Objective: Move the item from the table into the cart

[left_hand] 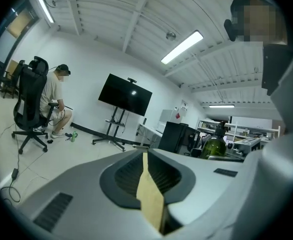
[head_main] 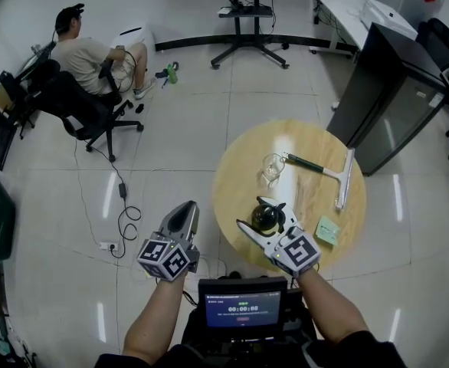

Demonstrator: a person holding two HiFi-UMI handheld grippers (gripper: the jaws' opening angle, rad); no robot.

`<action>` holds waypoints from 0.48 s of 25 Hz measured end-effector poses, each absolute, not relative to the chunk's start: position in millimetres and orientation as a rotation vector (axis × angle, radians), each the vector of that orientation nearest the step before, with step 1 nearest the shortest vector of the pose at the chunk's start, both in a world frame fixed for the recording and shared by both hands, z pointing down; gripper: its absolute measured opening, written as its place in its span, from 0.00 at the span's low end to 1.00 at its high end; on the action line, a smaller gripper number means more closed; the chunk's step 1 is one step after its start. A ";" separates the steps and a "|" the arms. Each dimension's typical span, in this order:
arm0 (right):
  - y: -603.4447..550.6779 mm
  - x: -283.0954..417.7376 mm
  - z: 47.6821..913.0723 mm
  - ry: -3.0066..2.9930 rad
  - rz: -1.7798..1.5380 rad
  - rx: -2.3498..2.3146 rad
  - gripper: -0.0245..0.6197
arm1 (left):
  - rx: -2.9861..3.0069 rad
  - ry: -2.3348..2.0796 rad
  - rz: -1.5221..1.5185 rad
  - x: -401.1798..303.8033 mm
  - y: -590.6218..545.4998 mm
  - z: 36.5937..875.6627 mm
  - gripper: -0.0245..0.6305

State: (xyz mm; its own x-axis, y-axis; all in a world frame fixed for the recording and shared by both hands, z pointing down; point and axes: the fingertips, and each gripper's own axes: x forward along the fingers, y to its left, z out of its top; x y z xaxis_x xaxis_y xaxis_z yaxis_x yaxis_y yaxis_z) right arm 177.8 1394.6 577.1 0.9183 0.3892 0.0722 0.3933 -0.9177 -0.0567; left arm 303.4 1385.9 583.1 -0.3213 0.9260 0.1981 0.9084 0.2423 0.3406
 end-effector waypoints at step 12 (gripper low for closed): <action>1376.7 119.9 386.7 -0.751 -0.056 -3.012 0.46 | 1.610 2.573 0.409 258.6 1378.7 396.7 0.01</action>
